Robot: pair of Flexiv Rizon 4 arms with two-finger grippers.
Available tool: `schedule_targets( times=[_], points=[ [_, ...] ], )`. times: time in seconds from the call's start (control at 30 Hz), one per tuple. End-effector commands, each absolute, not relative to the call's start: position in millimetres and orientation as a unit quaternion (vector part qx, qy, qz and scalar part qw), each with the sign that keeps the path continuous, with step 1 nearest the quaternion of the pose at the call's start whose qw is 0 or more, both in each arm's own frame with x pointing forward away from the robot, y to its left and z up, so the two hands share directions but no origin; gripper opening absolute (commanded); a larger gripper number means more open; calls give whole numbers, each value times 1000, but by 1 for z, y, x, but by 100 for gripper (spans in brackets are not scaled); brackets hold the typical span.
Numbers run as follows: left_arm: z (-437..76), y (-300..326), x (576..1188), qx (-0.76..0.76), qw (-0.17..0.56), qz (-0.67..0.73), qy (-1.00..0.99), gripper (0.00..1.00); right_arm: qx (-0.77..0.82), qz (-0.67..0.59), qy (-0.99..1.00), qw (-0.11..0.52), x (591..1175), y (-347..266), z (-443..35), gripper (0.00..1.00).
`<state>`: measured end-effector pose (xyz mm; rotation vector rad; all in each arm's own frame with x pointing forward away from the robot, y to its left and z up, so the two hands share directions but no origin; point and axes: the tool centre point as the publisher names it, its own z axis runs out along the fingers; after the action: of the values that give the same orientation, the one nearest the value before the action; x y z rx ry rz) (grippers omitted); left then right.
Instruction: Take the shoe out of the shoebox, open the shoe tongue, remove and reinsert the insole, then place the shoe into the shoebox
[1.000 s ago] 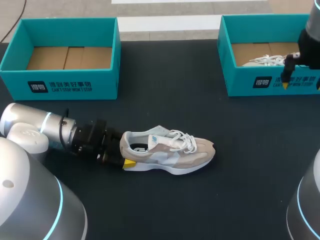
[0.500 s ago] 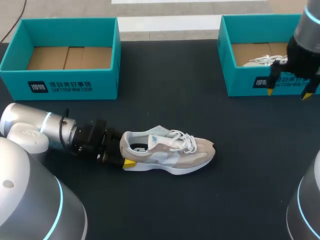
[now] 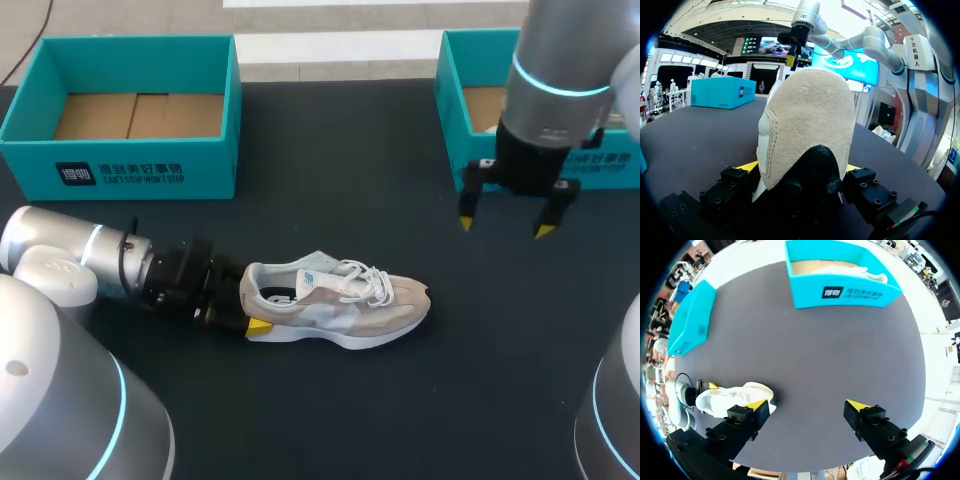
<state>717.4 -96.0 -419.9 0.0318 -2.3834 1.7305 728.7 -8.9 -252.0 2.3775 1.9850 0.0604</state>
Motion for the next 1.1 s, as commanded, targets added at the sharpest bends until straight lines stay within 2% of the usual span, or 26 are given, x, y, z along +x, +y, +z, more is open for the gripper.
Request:
schedule_targets(
  times=[0.03, 0.5, 0.53, 0.8, 1.1],
  points=[
    [-427, -98, 718, 12, 97, 585, -805, 0, 768, 7, 641, 5, 733, 29, -257, 100],
    [-427, -98, 718, 12, 97, 585, -805, 0, 768, 7, 641, 5, 733, 29, -257, 100],
    [-427, -98, 718, 12, 97, 585, -805, 0, 779, 2, 627, -25, 731, 31, -260, 100],
    [-427, -98, 718, 12, 97, 585, -805, 0, 777, 16, 627, 61, 687, 96, -264, 100],
    [-427, -98, 718, 12, 97, 585, -805, 0, 804, 21, 593, 42, 670, 152, -269, 100]
  ],
)
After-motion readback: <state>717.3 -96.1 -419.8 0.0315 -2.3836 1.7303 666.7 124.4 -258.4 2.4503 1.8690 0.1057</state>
